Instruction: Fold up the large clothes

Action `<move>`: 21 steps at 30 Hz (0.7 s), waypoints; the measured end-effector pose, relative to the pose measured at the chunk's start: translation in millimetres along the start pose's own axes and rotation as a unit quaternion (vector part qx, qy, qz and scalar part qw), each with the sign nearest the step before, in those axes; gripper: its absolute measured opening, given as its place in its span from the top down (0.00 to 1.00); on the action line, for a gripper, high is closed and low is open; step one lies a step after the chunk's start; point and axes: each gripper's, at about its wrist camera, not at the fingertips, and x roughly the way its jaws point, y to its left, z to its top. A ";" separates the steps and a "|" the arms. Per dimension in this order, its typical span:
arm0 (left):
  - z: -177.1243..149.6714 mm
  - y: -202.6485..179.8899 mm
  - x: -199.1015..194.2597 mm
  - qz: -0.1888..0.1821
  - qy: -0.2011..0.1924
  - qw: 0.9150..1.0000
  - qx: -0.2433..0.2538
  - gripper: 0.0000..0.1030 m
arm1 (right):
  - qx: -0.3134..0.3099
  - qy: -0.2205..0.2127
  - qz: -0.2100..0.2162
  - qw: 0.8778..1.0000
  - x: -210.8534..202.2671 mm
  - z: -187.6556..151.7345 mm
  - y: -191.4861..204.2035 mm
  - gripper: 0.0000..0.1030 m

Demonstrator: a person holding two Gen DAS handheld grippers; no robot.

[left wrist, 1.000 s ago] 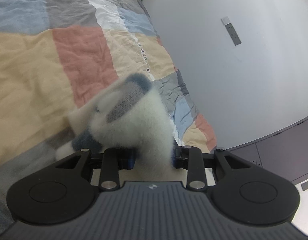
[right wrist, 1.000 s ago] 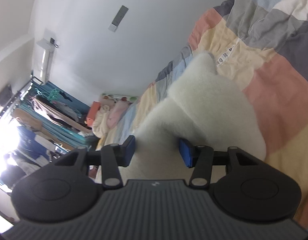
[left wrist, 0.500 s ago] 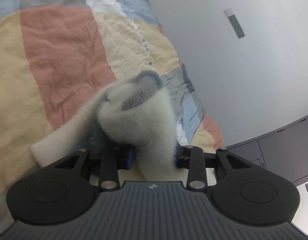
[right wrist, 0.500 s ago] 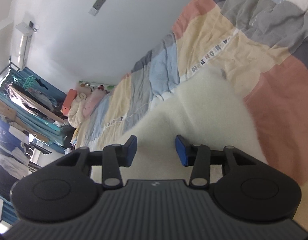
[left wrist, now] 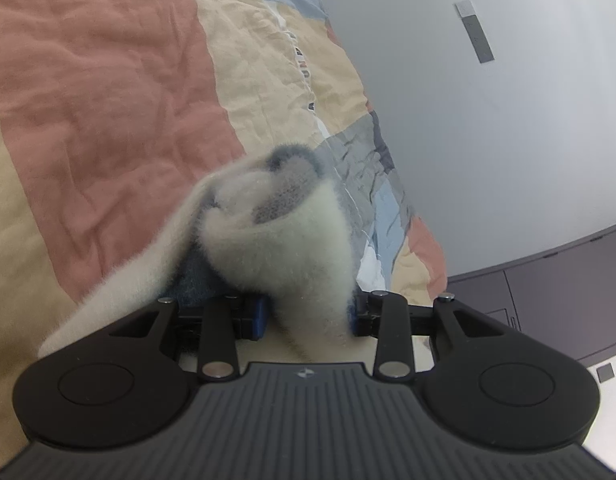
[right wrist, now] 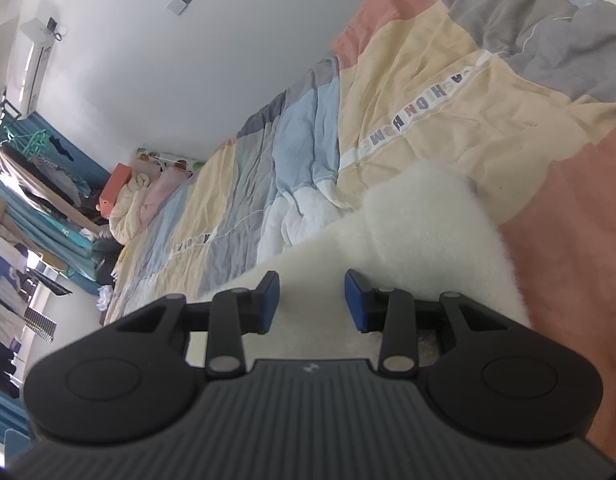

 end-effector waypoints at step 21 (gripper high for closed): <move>-54.8 -30.1 -87.5 0.002 -0.080 0.992 0.100 0.48 | -0.164 -0.041 -0.037 0.985 -86.0 -49.5 40.4 0.58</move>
